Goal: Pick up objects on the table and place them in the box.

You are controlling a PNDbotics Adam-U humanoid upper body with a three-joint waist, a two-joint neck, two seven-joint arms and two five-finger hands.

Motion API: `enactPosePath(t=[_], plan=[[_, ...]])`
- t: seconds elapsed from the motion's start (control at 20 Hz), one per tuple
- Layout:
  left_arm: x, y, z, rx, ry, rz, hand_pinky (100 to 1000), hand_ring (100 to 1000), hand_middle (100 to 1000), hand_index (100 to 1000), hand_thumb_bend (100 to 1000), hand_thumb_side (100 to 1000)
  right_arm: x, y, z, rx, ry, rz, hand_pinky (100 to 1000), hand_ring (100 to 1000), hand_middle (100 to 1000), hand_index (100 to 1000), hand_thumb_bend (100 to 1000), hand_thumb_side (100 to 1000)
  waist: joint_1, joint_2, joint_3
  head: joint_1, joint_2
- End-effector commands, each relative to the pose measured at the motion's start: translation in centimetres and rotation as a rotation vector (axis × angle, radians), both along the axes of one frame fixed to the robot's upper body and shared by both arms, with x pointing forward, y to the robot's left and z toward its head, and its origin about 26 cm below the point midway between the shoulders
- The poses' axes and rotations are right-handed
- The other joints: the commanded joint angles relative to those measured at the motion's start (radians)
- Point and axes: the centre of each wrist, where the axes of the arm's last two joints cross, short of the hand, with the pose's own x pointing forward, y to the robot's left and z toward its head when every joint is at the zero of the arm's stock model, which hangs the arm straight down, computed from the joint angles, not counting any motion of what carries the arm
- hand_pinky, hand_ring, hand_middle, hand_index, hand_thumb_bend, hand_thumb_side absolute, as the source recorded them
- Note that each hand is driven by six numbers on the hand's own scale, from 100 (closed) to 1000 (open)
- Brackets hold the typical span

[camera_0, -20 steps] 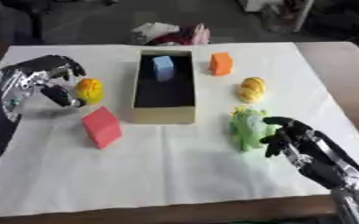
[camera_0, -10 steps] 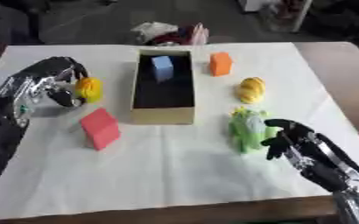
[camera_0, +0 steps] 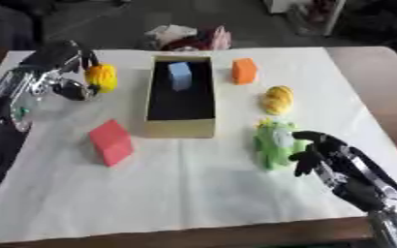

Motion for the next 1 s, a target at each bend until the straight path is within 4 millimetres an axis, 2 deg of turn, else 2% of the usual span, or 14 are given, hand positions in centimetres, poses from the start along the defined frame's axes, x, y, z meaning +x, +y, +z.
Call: enactPosePath(t=[0.05,0.2,0.45,0.7,1.0], plan=[[-0.6,-1.4,4.1,0.006,-0.083,-0.085,635,498,506,684,383,100,0.1,-0.2,0.5,-0.013,-0.017,0.01,751,469,359,841,100,557,0.002,-0.015,-0.003,-0.001,-0.006],[-0.7,-4.1,4.4,0.017,-0.07,-0.181,640,506,513,687,383,100,0.1,-0.1,0.6,-0.013,-0.019,0.016,751,469,359,841,100,557,0.001,-0.013,-0.016,0.003,-0.009],[-0.4,-8.1,3.2,0.055,-0.015,-0.286,645,516,524,694,390,100,0.3,0.2,0.8,-0.009,-0.025,0.035,752,469,359,840,100,558,-0.003,0.0,-0.043,0.013,-0.023],[0.0,-10.4,1.1,0.075,0.06,-0.342,655,539,549,718,405,100,0.4,0.4,1.1,-0.006,-0.032,0.048,752,469,359,840,100,559,-0.004,0.011,-0.061,0.011,-0.044],[0.0,-11.7,-0.9,0.077,0.126,-0.383,668,553,568,736,422,100,0.5,0.6,1.1,-0.005,-0.034,0.054,752,469,359,840,100,562,-0.002,0.013,-0.067,0.009,-0.052]])
